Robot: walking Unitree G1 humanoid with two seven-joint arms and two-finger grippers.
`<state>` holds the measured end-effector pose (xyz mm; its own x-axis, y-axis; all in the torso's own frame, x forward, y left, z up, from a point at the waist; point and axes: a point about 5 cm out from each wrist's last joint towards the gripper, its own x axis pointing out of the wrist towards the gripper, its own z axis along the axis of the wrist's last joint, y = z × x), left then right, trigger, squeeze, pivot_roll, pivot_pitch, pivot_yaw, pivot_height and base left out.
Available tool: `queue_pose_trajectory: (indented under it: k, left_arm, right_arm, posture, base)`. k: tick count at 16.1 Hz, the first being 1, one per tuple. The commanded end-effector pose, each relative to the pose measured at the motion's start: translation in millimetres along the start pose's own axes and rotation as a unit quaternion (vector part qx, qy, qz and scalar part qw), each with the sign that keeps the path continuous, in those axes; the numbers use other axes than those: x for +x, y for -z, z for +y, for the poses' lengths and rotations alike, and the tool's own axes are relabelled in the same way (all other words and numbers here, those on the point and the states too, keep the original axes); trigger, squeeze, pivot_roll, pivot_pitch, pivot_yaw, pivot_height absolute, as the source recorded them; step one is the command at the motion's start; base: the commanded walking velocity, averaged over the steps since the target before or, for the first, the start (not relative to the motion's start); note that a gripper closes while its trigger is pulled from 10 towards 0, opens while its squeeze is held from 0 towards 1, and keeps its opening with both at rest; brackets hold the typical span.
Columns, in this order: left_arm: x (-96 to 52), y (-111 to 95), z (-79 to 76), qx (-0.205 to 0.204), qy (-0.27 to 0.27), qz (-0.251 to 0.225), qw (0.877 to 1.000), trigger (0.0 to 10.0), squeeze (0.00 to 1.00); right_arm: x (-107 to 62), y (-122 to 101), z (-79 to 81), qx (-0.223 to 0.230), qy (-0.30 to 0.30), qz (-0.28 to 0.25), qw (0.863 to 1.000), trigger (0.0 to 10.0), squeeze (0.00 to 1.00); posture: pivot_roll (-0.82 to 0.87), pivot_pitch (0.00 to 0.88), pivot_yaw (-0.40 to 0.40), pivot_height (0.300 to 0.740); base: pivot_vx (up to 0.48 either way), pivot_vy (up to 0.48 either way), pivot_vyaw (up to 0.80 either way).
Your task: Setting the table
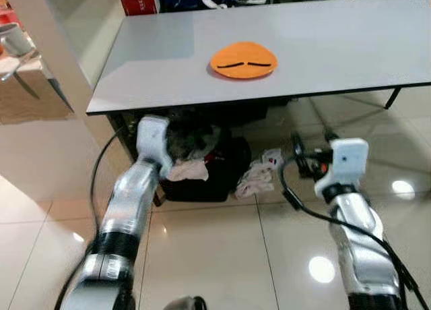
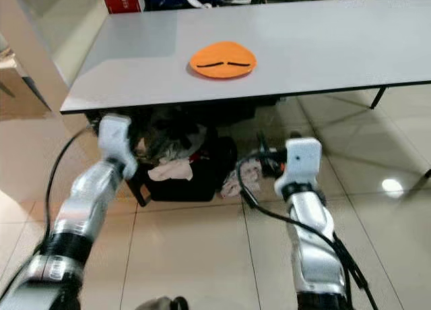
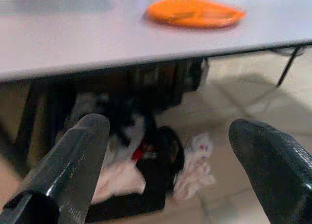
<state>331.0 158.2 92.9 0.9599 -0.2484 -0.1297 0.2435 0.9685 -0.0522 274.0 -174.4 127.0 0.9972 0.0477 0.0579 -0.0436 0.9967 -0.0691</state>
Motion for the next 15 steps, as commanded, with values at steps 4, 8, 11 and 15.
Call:
queue_pose_trajectory:
  k: [4, 8, 11, 15]
  left_arm:
    - [-2.6, -1.3, -18.4, -0.014, 0.015, -0.017, 1.000, 10.0, 0.00]
    - [3.7, -8.0, -22.7, -0.016, 0.011, -0.020, 1.000, 10.0, 0.00]
    - [7.9, -11.2, -27.8, -0.008, 0.014, -0.020, 1.000, 10.0, 0.00]
    - [10.2, -9.5, -27.1, 0.005, 0.005, -0.008, 1.000, 10.0, 0.00]
  right_arm:
    - [4.6, -4.0, -2.4, 0.003, 0.007, -0.007, 1.000, 10.0, 0.00]
    - [7.3, -1.5, 1.6, 0.007, 0.002, -0.001, 1.000, 10.0, 0.00]
    - [5.5, 3.2, 3.0, 0.013, 0.003, 0.009, 1.000, 10.0, 0.00]
    - [3.5, 6.1, 2.7, 0.015, 0.004, 0.013, 1.000, 10.0, 0.00]
  posture:
    - [-0.01, 0.000, 0.078, 0.740]
    - [-0.02, 0.000, 0.083, 0.740]
    - [-0.02, 0.000, 0.085, 0.740]
    - [-0.02, 0.000, 0.085, 0.740]
  base:
    - [0.000, 0.000, 0.00]
    - [0.000, 0.000, 0.55]
    - [0.000, 0.255, 0.00]
    - [0.000, 0.480, 0.00]
